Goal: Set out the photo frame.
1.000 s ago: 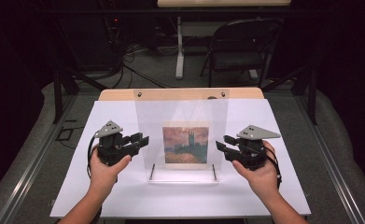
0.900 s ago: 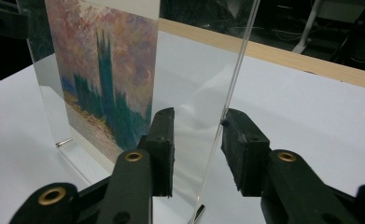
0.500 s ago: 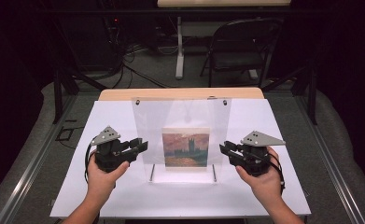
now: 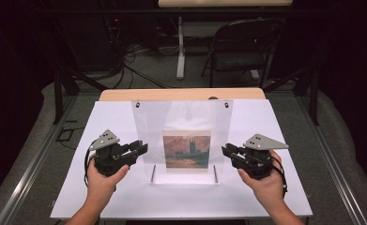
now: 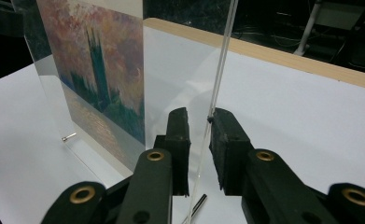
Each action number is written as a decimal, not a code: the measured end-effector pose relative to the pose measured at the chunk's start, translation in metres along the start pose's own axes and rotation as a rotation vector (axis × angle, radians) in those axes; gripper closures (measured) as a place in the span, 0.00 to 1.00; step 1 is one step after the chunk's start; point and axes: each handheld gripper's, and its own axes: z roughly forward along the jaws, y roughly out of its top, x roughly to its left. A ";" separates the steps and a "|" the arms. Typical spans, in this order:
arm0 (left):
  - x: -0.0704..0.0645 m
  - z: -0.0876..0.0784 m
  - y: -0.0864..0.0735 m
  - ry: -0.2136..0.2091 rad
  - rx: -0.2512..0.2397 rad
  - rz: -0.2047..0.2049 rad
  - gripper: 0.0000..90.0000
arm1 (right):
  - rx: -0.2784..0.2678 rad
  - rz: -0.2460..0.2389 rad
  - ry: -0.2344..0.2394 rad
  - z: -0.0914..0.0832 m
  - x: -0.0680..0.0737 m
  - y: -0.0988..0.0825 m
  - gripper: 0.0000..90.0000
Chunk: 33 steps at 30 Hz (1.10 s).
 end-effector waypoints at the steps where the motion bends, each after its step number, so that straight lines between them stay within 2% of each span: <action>1: 0.000 0.000 0.000 0.001 0.001 -0.001 0.77 | -0.003 -0.001 0.000 0.000 0.000 0.000 0.86; 7: 0.001 0.001 0.000 -0.010 -0.002 -0.021 0.75 | 0.000 0.016 0.022 0.000 -0.001 0.000 0.80; 11: 0.000 0.003 0.000 -0.023 -0.003 -0.023 0.66 | -0.003 0.023 0.038 0.002 -0.001 0.000 0.72; 17: 0.000 0.003 0.000 -0.040 -0.014 -0.015 0.54 | -0.010 0.005 0.046 0.003 0.000 0.000 0.60; 19: 0.000 0.002 0.000 -0.036 -0.028 -0.008 0.50 | -0.030 -0.006 0.041 0.002 0.000 -0.001 0.51; 20: 0.000 0.002 0.000 -0.036 -0.028 -0.008 0.48 | -0.030 -0.006 0.041 0.002 0.000 -0.001 0.51; 21: 0.000 0.001 -0.001 -0.025 -0.038 0.006 0.45 | -0.043 -0.012 0.042 0.001 0.000 -0.001 0.46; 23: 0.001 0.000 -0.001 -0.018 -0.042 0.019 0.43 | -0.054 -0.011 0.047 0.001 -0.001 -0.001 0.41; 28: 0.002 -0.004 -0.001 -0.009 -0.040 0.022 0.39 | -0.051 -0.031 0.044 -0.002 -0.002 -0.001 0.37; 33: 0.006 -0.013 -0.004 0.029 -0.036 0.045 0.38 | -0.056 -0.031 0.030 -0.008 -0.005 -0.003 0.36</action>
